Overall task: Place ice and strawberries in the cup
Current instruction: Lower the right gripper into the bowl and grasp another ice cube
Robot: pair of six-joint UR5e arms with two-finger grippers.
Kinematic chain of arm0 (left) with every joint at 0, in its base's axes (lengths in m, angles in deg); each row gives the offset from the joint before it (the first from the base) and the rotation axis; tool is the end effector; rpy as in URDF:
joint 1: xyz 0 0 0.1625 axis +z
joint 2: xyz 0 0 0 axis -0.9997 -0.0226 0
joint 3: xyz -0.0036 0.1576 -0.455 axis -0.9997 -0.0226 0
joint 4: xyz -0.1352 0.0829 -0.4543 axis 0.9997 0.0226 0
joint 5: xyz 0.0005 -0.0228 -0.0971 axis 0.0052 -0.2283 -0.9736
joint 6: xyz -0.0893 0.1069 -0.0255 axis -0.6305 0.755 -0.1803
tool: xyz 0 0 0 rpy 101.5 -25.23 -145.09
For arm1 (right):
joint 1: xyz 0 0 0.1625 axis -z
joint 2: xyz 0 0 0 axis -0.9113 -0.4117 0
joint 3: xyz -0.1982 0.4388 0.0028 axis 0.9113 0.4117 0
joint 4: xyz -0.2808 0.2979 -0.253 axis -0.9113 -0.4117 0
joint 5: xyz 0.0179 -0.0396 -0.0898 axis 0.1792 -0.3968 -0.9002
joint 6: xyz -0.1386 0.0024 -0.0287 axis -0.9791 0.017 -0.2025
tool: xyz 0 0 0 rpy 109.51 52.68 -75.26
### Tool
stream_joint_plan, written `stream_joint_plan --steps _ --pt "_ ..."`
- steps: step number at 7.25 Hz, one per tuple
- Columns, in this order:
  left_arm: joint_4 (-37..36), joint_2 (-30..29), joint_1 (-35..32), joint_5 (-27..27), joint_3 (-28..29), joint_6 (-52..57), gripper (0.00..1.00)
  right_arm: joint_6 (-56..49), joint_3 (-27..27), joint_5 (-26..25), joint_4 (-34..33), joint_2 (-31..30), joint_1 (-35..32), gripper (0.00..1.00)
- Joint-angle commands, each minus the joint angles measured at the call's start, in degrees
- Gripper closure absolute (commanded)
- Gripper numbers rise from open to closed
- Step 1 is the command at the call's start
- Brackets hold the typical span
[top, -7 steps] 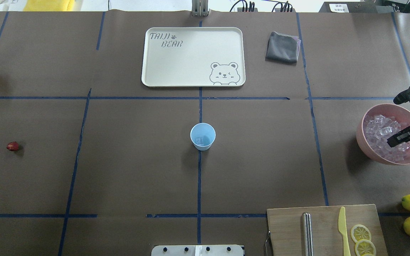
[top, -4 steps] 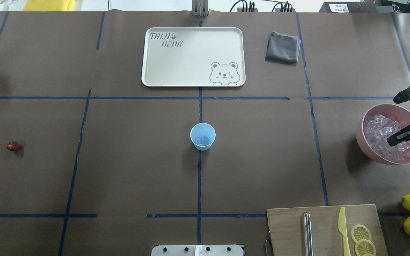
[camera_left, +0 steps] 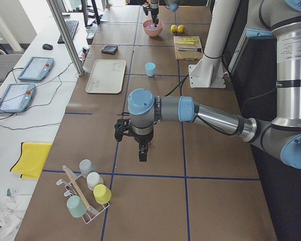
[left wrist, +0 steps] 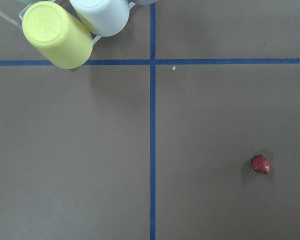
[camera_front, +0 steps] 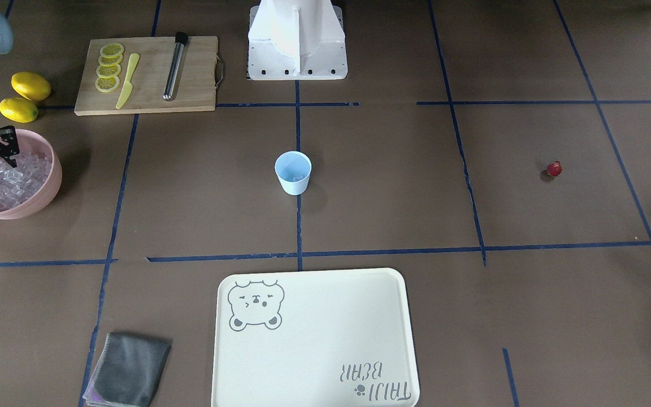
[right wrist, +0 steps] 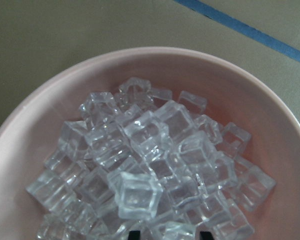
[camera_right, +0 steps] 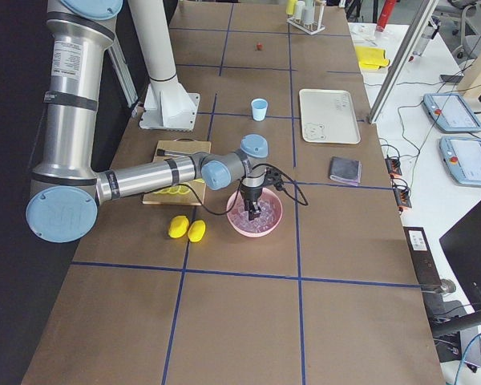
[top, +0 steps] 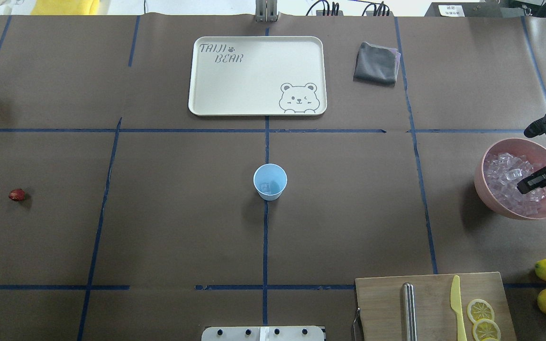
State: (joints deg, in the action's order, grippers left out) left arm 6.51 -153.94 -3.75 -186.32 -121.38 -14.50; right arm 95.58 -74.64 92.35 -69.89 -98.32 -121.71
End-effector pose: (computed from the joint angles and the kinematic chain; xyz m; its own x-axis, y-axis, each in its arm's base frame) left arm -0.0554 -0.4814 0.6168 0.7175 0.0049 -0.6966 0.0052 0.9999 0.0125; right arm -0.2403 -0.4680 0.6379 0.7421 -0.3707 0.5584 0.3015 0.9287 0.2158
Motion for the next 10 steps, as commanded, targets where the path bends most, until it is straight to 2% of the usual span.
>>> stream_joint_plan --steps 1,2,3,6,7,9,10 --pt "0.0 0.0 0.0 -0.1 0.0 0.0 0.00 0.0 -0.1 0.1 0.1 -0.1 -0.1 0.71" --pt "0.0 0.0 0.0 0.0 0.0 0.0 0.00 -0.1 -0.6 0.1 0.1 -0.5 -0.4 0.87" --pt "0.0 0.0 0.0 -0.1 0.0 0.0 0.00 0.0 -0.8 0.1 0.3 -0.8 -0.5 0.97" --pt "0.0 0.0 0.0 -0.1 0.0 0.0 0.00 -0.6 -6.2 0.8 -0.3 -4.6 -2.5 1.00" --pt "0.0 0.1 0.0 -0.1 -0.1 0.0 0.00 -0.7 -9.3 1.8 -3.1 -4.8 -4.6 1.00" --pt "0.0 0.1 0.0 -0.1 0.0 0.0 0.00 -1.3 -17.1 7.2 -11.1 -4.0 -10.2 1.00" --pt "0.0 0.1 0.0 -0.1 0.0 0.0 0.00 -1.3 -19.0 7.9 -13.2 -3.0 -11.6 1.00"
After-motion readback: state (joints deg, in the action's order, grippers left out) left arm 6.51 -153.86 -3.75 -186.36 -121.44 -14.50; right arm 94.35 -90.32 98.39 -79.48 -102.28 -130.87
